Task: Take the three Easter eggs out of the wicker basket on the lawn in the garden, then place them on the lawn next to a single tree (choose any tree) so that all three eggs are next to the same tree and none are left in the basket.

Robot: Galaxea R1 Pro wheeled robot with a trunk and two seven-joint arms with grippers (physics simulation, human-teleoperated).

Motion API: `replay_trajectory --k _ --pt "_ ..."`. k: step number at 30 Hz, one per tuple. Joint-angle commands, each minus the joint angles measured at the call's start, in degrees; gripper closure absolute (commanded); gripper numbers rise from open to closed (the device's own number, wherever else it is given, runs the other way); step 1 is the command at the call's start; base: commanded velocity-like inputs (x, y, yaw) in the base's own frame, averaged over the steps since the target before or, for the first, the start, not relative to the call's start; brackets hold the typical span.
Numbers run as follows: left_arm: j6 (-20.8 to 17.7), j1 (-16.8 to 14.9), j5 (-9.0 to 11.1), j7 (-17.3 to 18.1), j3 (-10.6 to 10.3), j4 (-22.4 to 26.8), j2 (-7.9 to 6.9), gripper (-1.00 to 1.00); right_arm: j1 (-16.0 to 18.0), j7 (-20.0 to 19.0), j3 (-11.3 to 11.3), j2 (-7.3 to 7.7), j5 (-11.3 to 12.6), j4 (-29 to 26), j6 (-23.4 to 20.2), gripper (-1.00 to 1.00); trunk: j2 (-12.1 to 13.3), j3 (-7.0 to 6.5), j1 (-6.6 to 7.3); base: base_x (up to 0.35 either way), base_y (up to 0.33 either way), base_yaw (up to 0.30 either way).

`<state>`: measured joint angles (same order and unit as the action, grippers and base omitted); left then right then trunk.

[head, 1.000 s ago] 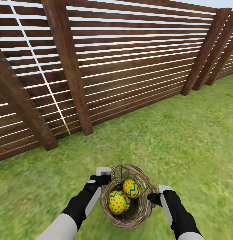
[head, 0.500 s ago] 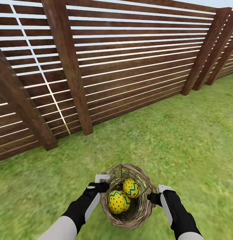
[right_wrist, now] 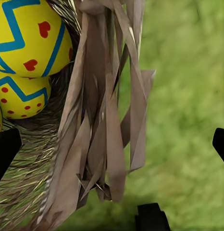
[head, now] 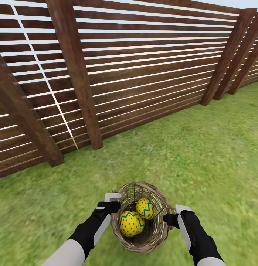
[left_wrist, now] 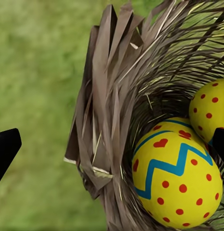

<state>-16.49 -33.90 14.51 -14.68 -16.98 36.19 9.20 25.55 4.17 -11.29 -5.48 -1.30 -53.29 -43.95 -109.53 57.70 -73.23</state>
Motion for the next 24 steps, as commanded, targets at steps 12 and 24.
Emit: replay_trajectory --k 12,24 --pt "-0.2 0.0 0.6 -0.5 -0.4 0.1 0.01 -1.0 0.0 0.1 -0.1 -0.06 -0.1 -0.1 -0.2 -1.0 0.0 0.04 0.01 0.002 0.0 0.0" --pt "-0.2 0.0 0.6 -0.5 -0.5 0.1 0.03 -1.0 0.0 0.1 -0.1 -0.04 -0.1 -0.1 -0.2 -1.0 0.0 0.04 0.01 0.069 0.0 0.0"
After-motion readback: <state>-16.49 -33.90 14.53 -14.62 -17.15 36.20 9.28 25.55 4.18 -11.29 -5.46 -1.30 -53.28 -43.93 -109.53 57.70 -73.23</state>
